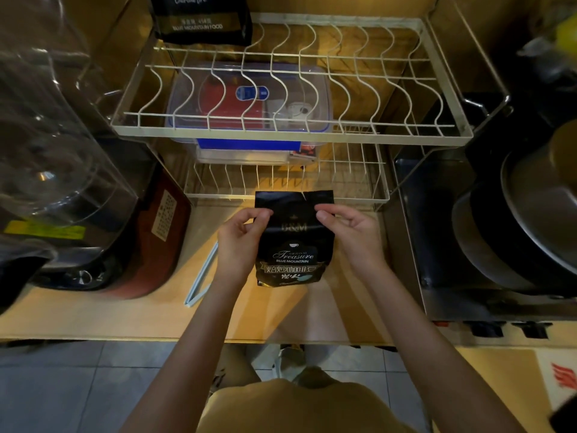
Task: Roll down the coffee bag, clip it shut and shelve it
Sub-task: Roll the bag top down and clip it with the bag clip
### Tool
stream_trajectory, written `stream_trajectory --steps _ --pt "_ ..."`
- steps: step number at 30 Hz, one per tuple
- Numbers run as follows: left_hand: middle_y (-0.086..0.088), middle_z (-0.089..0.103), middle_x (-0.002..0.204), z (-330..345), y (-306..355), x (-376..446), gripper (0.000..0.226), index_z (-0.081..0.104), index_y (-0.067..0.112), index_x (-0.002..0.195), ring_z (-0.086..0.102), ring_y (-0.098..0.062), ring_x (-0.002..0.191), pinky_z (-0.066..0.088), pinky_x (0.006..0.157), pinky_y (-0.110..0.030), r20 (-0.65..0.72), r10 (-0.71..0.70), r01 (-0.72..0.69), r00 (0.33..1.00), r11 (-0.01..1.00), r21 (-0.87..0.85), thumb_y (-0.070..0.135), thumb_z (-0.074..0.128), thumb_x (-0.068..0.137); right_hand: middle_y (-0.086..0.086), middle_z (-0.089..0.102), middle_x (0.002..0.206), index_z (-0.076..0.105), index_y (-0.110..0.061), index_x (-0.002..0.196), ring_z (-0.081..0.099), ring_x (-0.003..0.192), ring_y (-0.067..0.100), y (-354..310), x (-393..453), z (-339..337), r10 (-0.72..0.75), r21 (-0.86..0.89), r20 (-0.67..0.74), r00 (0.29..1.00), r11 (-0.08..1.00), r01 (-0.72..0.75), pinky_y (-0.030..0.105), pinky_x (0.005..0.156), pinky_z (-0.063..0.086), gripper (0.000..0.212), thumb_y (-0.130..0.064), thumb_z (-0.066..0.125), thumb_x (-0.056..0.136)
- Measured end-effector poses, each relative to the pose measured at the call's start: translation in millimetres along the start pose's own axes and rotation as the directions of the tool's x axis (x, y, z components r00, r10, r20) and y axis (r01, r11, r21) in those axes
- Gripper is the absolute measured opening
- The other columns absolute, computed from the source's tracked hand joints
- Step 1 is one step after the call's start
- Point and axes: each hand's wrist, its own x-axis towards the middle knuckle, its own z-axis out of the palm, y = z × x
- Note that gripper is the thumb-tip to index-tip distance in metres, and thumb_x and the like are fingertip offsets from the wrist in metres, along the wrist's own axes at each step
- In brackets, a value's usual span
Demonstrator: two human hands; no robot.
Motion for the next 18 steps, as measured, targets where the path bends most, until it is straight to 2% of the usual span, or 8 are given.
stream_trajectory --steps 3,4,6,8,9,12,15,18 --pt "0.009 0.07 0.067 -6 -1 -3 0.002 0.066 0.029 0.079 0.067 -0.004 0.068 0.051 0.052 -0.014 0.096 0.064 -0.068 0.993 0.997 0.04 0.029 0.065 0.077 -0.008 0.076 0.083 0.07 -0.026 0.091 0.07 0.084 0.009 2 2 -12 0.064 -0.06 0.153 0.986 0.997 -0.055 0.018 0.064 0.055 0.025 -0.014 0.073 0.07" --pt "0.011 0.069 0.076 -9 -1 -3 0.012 0.065 0.031 0.083 0.066 -0.002 0.074 0.052 0.056 -0.014 0.159 0.081 -0.093 0.984 0.994 0.065 0.03 0.068 0.072 -0.006 0.075 0.09 0.069 -0.028 0.095 0.069 0.09 0.011 3 2 -16 0.081 -0.091 0.197 0.977 0.994 -0.064 0.02 0.067 0.056 0.031 -0.015 0.076 0.067" --pt "0.017 0.063 0.092 -14 -3 -4 0.027 0.062 0.034 0.091 0.062 0.002 0.087 0.055 0.068 -0.023 0.263 0.067 -0.11 0.963 0.982 0.153 0.025 0.072 0.068 -0.006 0.07 0.1 0.068 -0.032 0.095 0.066 0.096 0.012 5 0 -22 0.061 -0.163 0.239 0.969 0.986 -0.022 0.024 0.072 0.057 0.035 -0.012 0.076 0.067" --pt "0.02 0.06 0.103 -18 -4 -4 0.027 0.064 0.032 0.091 0.058 0.001 0.099 0.054 0.083 -0.038 0.268 0.041 -0.098 0.963 0.974 0.202 0.017 0.072 0.071 -0.009 0.068 0.1 0.069 -0.033 0.091 0.064 0.098 0.012 5 -2 -23 0.011 -0.199 0.23 0.973 0.979 0.036 0.025 0.077 0.056 0.031 -0.01 0.074 0.07" --pt "0.015 0.058 0.111 -20 -4 -3 0.023 0.066 0.028 0.091 0.054 -0.003 0.107 0.051 0.089 -0.043 0.25 0.017 -0.069 0.968 0.977 0.201 0.015 0.071 0.071 -0.009 0.068 0.1 0.07 -0.033 0.089 0.063 0.1 0.013 5 -3 -22 -0.002 -0.207 0.217 0.976 0.977 0.048 0.027 0.081 0.054 0.029 -0.01 0.074 0.07" --pt "0.006 0.048 0.129 -21 -3 -1 0.015 0.07 0.023 0.085 0.042 -0.012 0.124 0.048 0.092 -0.041 0.219 -0.01 -0.033 0.976 0.981 0.192 0.017 0.071 0.072 -0.003 0.058 0.122 0.07 -0.03 0.086 0.046 0.123 0.017 6 -3 -19 -0.01 -0.299 0.158 0.987 0.952 0.058 0.04 0.101 0.037 0.023 -0.014 0.075 0.07" --pt "0.011 0.059 0.113 -20 -2 0 0.011 0.07 0.022 0.08 0.047 -0.012 0.121 0.046 0.092 -0.035 0.221 0.012 -0.049 0.975 0.986 0.161 0.015 0.07 0.072 -0.003 0.047 0.136 0.071 -0.022 0.086 0.031 0.133 0.017 4 1 -19 -0.042 -0.353 0.131 0.991 0.932 0.086 0.039 0.107 0.025 0.019 -0.012 0.075 0.069" --pt "0.007 0.068 0.088 -18 -3 3 0.011 0.071 0.023 0.076 0.063 -0.017 0.097 0.052 0.078 -0.029 0.21 -0.02 0.0 0.977 0.995 0.096 0.013 0.07 0.073 -0.007 0.061 0.115 0.07 -0.016 0.087 0.051 0.117 0.006 1 2 -16 -0.031 -0.275 0.184 0.982 0.958 0.082 0.029 0.101 0.041 0.018 -0.006 0.071 0.072"
